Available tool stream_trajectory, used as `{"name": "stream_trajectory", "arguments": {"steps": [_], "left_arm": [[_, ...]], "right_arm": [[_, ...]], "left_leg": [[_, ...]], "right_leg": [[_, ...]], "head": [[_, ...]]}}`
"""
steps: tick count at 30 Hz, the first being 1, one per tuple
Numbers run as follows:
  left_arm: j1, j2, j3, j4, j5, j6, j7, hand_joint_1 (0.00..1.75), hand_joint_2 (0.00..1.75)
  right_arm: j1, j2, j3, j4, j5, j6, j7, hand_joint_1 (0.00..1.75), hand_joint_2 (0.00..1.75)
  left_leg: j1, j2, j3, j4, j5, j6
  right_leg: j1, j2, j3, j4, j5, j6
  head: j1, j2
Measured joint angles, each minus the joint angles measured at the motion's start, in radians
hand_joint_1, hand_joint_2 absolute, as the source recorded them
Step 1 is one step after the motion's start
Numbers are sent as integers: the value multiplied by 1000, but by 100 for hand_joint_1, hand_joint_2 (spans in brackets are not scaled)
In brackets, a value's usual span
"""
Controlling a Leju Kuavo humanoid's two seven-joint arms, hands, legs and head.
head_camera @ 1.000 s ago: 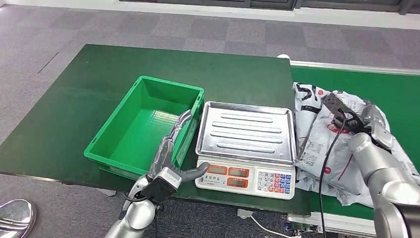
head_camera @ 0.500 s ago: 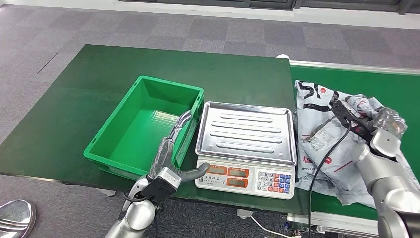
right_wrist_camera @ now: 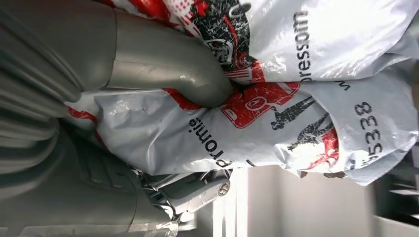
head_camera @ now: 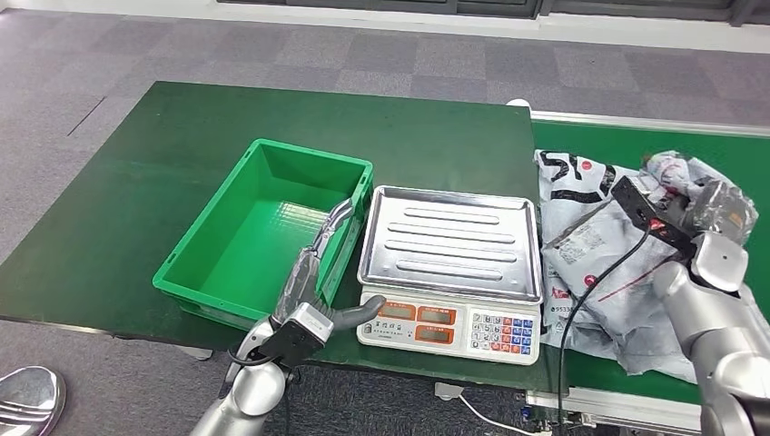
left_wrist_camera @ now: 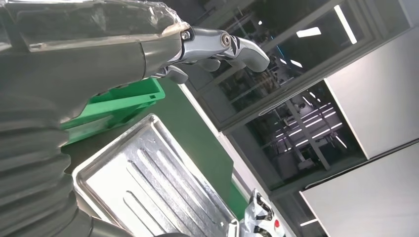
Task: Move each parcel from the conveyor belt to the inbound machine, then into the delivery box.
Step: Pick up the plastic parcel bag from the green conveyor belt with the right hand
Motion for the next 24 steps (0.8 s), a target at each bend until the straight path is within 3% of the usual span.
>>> {"name": "stream_trajectory", "arguments": {"steps": [3, 9, 17, 24], "left_arm": [[-5, 0, 0, 5, 0, 0, -8, 0, 175], [-23, 0, 0, 20, 1, 1, -24, 0, 175], [-57, -3, -1, 45, 3, 2, -33, 0, 175], [-87, -7, -20, 57, -7, 6, -35, 0, 175]], "right_arm": [[3, 3, -7, -77, -77, 6, -140, 175, 175], [13, 24, -13, -218, -195, 10, -287, 175, 175], [-3, 85, -2, -294, -215, 15, -297, 175, 175], [-61, 125, 34, -241, -259, 44, -322, 175, 175]], "left_leg": [[0, 0, 0, 0, 0, 0], [0, 0, 0, 0, 0, 0], [0, 0, -1, 0, 1, 0], [0, 0, -1, 0, 1, 0]], "right_leg": [[0, 0, 0, 0, 0, 0], [0, 0, 0, 0, 0, 0], [0, -1, 0, 0, 0, 0], [0, -1, 0, 1, 0, 0]], "head": [[0, 0], [0, 0], [0, 0], [0, 0]]}}
